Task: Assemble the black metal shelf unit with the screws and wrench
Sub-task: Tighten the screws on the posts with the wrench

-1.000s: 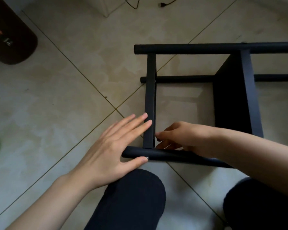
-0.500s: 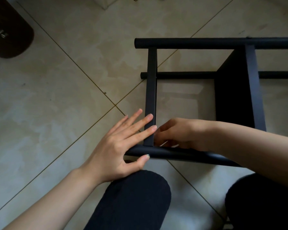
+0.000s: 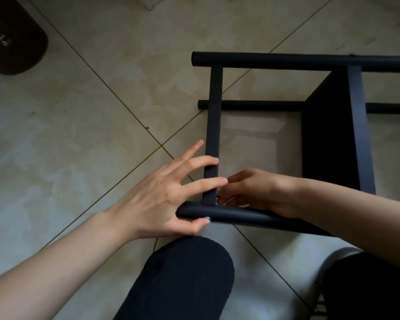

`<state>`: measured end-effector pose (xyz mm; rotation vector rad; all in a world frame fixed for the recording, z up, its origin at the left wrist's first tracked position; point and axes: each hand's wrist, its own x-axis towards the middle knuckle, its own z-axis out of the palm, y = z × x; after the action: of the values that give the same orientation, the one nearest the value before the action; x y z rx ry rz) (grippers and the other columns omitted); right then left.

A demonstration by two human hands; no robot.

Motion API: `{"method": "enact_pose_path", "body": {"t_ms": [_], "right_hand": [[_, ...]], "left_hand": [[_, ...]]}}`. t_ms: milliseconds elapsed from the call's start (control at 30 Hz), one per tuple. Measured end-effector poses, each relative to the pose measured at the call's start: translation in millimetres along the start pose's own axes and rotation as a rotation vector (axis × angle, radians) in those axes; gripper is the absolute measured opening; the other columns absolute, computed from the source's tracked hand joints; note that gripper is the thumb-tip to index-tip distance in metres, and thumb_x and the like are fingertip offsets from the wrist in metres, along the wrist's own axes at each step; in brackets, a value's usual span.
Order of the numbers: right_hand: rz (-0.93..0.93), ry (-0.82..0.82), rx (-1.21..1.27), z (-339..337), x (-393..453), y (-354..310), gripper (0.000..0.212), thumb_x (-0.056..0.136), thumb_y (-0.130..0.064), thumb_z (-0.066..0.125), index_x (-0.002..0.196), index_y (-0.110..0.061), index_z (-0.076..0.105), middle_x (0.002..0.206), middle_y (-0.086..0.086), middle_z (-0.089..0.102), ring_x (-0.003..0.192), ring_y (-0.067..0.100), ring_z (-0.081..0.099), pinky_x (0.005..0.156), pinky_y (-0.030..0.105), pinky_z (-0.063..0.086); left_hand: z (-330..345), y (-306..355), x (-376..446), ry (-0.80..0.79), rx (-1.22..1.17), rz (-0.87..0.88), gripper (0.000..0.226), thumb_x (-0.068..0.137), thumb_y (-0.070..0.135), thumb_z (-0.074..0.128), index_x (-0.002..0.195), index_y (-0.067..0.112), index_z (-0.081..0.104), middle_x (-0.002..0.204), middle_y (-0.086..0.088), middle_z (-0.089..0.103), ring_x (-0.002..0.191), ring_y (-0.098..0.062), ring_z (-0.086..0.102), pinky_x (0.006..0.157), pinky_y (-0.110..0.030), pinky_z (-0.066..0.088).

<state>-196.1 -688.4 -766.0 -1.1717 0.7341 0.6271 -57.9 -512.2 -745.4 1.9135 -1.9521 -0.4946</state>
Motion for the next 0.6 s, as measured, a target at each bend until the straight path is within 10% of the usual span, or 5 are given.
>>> {"method": "enact_pose_path", "body": {"t_ms": [333, 600], "right_hand": [[0.000, -0.049, 0.047, -1.4, -0.6, -0.2, 0.016, 0.089, -0.023, 0.069, 0.074, -0.021, 0.072, 0.080, 0.002, 0.072, 0.071, 0.012, 0.067, 0.058, 0.017, 0.051], [-0.027, -0.081, 0.014, -0.4, 5.7, -0.5, 0.016, 0.091, -0.012, 0.064, 0.105, -0.006, 0.069, 0.093, 0.008, 0.070, 0.083, 0.016, 0.064, 0.076, 0.020, 0.051]], "left_hand": [[-4.0, 0.6, 2.4, -0.024, -0.071, -0.013, 0.054, 0.085, 0.050, 0.064, 0.130, 0.020, 0.062, 0.152, -0.005, 0.038, 0.154, -0.024, 0.016, 0.096, -0.037, 0.054], [-0.6, -0.4, 3.2, -0.017, -0.114, -0.020, 0.052, 0.084, 0.049, 0.064, 0.129, 0.021, 0.063, 0.153, -0.004, 0.038, 0.155, -0.018, 0.012, 0.091, -0.017, 0.043]]}}
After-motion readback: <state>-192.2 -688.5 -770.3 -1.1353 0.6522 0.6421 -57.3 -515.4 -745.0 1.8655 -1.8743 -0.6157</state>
